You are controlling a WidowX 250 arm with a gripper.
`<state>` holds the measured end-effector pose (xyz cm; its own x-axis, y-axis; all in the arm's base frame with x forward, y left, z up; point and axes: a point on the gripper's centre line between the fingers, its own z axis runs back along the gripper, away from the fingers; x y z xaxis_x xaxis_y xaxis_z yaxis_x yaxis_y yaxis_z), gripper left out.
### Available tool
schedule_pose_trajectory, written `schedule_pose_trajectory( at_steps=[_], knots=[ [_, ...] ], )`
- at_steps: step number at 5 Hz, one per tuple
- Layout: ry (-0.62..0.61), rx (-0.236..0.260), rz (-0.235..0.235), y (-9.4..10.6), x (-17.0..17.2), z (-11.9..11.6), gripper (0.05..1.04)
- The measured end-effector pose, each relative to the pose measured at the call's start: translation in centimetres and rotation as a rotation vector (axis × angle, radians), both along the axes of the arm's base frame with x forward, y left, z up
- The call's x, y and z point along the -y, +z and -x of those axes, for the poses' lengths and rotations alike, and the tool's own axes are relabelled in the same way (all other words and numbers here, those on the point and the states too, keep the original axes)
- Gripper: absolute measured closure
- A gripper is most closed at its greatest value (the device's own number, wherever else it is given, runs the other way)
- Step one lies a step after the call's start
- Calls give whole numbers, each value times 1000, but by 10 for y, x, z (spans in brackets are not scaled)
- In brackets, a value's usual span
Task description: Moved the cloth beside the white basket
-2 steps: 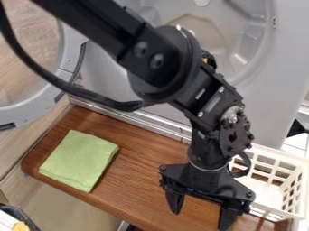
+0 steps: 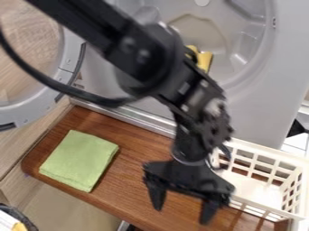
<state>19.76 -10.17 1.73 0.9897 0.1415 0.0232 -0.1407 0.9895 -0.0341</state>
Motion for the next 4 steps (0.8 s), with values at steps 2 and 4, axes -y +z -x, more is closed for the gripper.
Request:
schedule_pose_trajectory(
  at_steps=[2, 4],
  knots=[
    [85, 23, -56, 11, -56, -15, 84],
    [183, 46, -59, 1, -155, -32, 84]
  ],
)
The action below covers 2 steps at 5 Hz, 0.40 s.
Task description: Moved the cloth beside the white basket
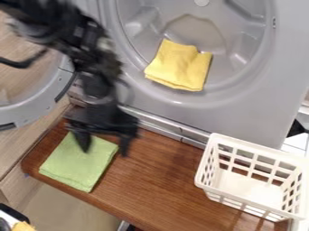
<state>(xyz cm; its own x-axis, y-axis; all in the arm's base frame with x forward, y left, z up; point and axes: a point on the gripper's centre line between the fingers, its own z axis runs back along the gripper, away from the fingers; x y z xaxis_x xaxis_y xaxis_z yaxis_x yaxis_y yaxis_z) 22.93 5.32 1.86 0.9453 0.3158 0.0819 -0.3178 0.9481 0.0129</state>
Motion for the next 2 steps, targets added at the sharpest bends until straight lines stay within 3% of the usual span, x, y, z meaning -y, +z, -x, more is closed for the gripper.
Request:
schedule_pose_trajectory(
  at_steps=[1, 2],
  knots=[
    [25, 0, -2, -17, -45, -7, 84],
    [10, -24, -20, -47, -70, -9, 84]
  ],
)
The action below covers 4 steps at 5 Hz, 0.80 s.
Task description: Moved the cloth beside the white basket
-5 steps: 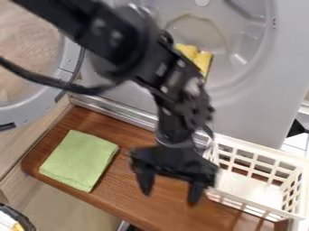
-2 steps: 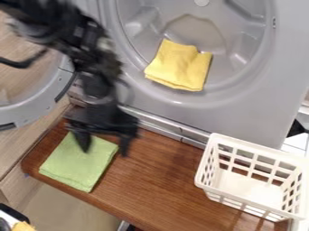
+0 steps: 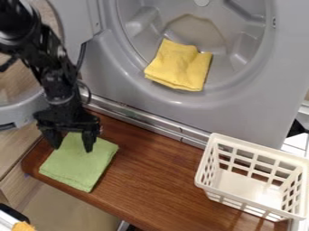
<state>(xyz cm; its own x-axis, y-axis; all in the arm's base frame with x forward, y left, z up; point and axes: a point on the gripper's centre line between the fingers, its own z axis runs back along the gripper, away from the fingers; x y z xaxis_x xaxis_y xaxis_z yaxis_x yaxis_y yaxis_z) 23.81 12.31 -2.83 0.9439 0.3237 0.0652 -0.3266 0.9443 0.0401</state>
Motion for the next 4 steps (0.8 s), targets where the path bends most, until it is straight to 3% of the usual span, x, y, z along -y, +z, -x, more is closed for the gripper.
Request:
schedule_pose_trajectory(
  at_steps=[2, 4],
  knots=[
    [-59, -21, -70, -42, -7, 2, 84],
    [-47, -8, -68, -49, 2, 0, 84]
  ],
)
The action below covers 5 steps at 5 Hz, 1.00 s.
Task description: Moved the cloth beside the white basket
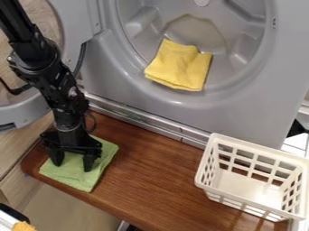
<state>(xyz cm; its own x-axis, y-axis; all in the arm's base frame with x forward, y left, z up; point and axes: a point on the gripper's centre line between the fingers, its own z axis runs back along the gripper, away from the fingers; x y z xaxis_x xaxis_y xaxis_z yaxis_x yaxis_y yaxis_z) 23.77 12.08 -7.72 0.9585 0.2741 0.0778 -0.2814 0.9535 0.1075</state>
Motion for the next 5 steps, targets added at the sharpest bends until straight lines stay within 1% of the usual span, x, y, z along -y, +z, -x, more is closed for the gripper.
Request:
schedule_pose_trajectory(
  at_steps=[1, 2, 3, 4, 5],
  knots=[
    [-34, -2, -4, 0, 18, -7, 84],
    [-51, -3, 40, -2, 43, -9, 84],
    [-71, -6, 60, -2, 63, -14, 84],
    [-98, 4, 73, -3, 85, -16, 84],
    [-104, 32, 130, -3, 106, -11, 84]
  ],
)
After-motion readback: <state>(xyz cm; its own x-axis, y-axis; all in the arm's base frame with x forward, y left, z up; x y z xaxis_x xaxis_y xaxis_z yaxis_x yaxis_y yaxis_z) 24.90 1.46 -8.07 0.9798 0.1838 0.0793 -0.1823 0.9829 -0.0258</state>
